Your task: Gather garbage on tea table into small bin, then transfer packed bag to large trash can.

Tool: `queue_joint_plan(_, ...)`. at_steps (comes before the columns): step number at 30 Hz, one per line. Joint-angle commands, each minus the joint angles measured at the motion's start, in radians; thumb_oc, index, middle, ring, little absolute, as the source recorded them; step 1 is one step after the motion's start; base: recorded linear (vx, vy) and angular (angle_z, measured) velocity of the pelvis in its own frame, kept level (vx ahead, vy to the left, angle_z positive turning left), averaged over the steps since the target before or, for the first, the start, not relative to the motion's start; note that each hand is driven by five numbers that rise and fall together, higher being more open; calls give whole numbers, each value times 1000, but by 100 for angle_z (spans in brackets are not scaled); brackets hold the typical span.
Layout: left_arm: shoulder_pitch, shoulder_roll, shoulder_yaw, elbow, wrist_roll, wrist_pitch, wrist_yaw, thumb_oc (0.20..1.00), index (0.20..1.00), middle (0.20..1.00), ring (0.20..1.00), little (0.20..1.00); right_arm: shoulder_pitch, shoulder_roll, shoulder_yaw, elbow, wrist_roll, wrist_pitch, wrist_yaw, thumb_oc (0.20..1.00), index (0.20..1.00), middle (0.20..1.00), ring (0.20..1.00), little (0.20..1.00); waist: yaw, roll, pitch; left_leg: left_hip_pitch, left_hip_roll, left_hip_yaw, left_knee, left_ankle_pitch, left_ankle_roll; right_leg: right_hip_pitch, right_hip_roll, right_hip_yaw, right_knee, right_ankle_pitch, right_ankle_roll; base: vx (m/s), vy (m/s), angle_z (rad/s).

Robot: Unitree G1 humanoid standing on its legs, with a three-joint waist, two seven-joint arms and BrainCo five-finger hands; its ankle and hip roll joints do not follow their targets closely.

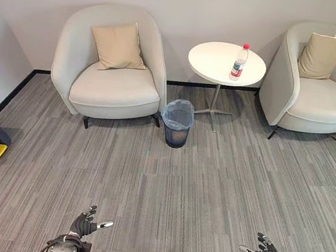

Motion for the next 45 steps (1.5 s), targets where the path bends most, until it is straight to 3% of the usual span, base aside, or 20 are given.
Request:
queue_joint_plan(1,-24,18,14,-9,-32,-22,10,1000,1000,1000,1000,1000,-37,12,-16,0,49,-28,-18,1000,1000,1000,1000,1000,-11,-34,-24,12,10,-17,26,-101,-43,18,-83,24,48,-127,117,84,30,-2)
queue_joint_plan(17,-41,30,22,-38,-72,-20,33,1000,1000,1000,1000,1000,-82,29,-29,18,118,-15,-42,1000,1000,1000,1000,1000,2,-42,5,-94,-19,-10,146,-163,-14,-64,-105,62,131,-139,138,50,55,-7)
queue_joint_plan(23,-51,30,31,-33,-89,-23,44,1000,1000,1000,1000,1000,-109,26,-16,19,123,-14,-43,1000,1000,1000,1000,1000,2,-35,43,-93,-28,-14,172,-203,15,-183,-102,72,335,-153,163,54,83,-19)
queue_joint_plan(25,-48,25,36,-32,-94,-24,46,1000,1000,1000,1000,1000,-112,27,-12,18,119,-13,-44,1000,1000,1000,1000,1000,6,-33,50,-70,-28,-7,166,-215,16,-209,-113,36,357,-147,164,152,9,-14)
queue_joint_plan(28,-53,21,31,-19,-109,-26,51,1000,1000,1000,1000,1000,-131,16,7,5,112,-16,-42,1000,1000,1000,1000,1000,2,-28,65,-11,-17,20,131,-230,4,-273,-132,-62,264,-83,162,291,-120,-42)
queue_joint_plan(29,-55,21,31,-12,-108,-27,49,1000,1000,1000,1000,1000,-131,13,15,0,103,-15,-41,1000,1000,1000,1000,1000,2,-27,71,21,-11,29,121,-240,-6,-297,-155,-138,219,-63,163,315,-157,-58)
queue_joint_plan(30,-56,21,30,-9,-106,-29,50,1000,1000,1000,1000,1000,-131,12,18,-4,99,-13,-40,1000,1000,1000,1000,1000,-2,-24,76,38,-6,31,117,-244,-12,-307,-164,-174,202,-56,163,544,-316,-31)
queue_joint_plan(32,-50,15,15,-19,-85,-31,41,1000,1000,1000,1000,1000,-93,6,11,-30,89,-18,-33,1000,1000,1000,1000,1000,-18,-18,73,94,7,10,123,-279,-38,-290,-171,-176,187,-48,150,479,-299,11)
queue_joint_plan(34,-55,3,8,-12,-85,-30,38,1000,1000,1000,1000,1000,-90,0,3,-30,92,-25,-33,1000,1000,1000,1000,1000,-24,-5,61,85,38,5,164,-249,-73,-276,-159,-189,186,-54,134,266,-260,67)
queue_joint_plan(35,-61,-4,-3,-16,-85,-29,32,1000,1000,1000,1000,1000,-82,-3,-3,-37,107,-35,-34,1000,1000,1000,1000,1000,-33,4,53,50,75,14,235,-185,-113,-246,-141,-202,163,-77,110,250,-336,52)
queue_joint_plan(37,-74,-9,-15,-20,-90,-27,27,1000,1000,1000,1000,1000,-83,-13,-2,-40,117,-38,-37,1000,1000,1000,1000,1000,-33,4,63,-17,103,10,367,-118,-135,-211,-119,-200,154,-110,78,159,-254,37)
queue_joint_plan(38,-74,-9,-15,-20,-90,-27,27,1000,1000,1000,1000,1000,-83,-13,-2,-40,117,-38,-37,1000,1000,1000,1000,1000,-34,3,62,-18,102,10,367,-117,-135,-212,-119,-201,154,-110,79,122,-199,2)
queue_joint_plan(39,-99,-15,-31,-3,-97,-27,31,1000,1000,1000,1000,1000,-96,-15,1,-18,129,-37,-46,1000,1000,1000,1000,1000,-28,-4,83,-72,113,13,430,-88,-128,-179,-109,-192,148,-140,58,124,-176,-26)
queue_joint_plan(40,-113,-19,-39,4,-102,-27,34,1000,1000,1000,1000,1000,-104,-17,3,-11,137,-37,-51,1000,1000,1000,1000,1000,-19,-15,95,-119,103,11,441,-104,-113,-163,-109,-184,143,-152,54,187,-213,-15)
queue_joint_plan(42,-121,-20,-52,6,-100,-27,35,1000,1000,1000,1000,1000,-110,-21,2,-4,145,-38,-53,1000,1000,1000,1000,1000,-7,-30,101,-185,76,5,398,-141,-93,-137,-108,-174,132,-170,56,240,-132,18)
queue_joint_plan(45,-120,-16,-62,4,-92,-26,35,1000,1000,1000,1000,1000,-114,-24,7,10,153,-38,-56,1000,1000,1000,1000,1000,18,-43,108,-282,53,3,309,-101,-92,-96,-98,-160,118,-190,60,322,-68,-9)
